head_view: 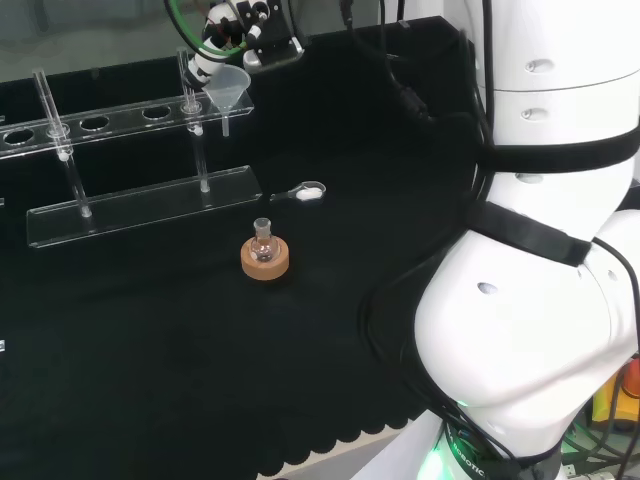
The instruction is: Pick up the funnel from the transparent funnel stand.
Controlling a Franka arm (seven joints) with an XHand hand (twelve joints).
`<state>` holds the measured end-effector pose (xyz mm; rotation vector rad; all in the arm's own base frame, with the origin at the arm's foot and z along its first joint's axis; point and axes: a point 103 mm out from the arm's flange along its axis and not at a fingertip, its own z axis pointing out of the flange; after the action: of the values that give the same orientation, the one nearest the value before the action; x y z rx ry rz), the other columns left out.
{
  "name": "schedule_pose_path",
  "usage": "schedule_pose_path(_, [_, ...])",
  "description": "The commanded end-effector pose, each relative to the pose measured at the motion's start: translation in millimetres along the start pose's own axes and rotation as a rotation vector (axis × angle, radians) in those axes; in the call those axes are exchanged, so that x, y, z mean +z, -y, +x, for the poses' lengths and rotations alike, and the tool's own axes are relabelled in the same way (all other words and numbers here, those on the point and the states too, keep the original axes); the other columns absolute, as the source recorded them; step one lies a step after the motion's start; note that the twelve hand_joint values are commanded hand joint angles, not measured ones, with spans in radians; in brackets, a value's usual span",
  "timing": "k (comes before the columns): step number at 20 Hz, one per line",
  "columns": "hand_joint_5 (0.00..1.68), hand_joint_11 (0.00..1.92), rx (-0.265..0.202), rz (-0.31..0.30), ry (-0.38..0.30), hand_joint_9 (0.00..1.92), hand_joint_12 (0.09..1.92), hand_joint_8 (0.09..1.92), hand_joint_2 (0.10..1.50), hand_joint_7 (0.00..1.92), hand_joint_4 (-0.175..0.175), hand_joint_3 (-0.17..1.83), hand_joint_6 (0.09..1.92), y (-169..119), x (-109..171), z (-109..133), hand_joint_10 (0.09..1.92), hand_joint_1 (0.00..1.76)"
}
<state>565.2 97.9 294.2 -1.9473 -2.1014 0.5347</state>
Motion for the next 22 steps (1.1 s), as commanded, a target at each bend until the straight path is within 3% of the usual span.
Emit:
schedule_pose_path(1, [0.09, 0.16, 0.013, 0.017, 0.005, 0.11, 1.5, 0.41, 0.85, 0.0, -0.074, 0.14, 0.09, -6.2, 4.6, -1.6, 0.83, 0.47])
schedule_pose_path(14, [0.09, 0.29, 0.014, 0.073, 0.025, 0.25, 1.46, 0.57, 0.83, 0.0, -0.081, 0.14, 0.09, -22.3, 13.1, -5.4, 0.85, 0.58])
schedule_pose_path(22, [0.09, 0.29, 0.012, 0.078, 0.054, 0.18, 1.46, 0.54, 0.81, 0.0, -0.081, 0.15, 0.09, -23.7, 16.5, -2.9, 0.85, 0.63])
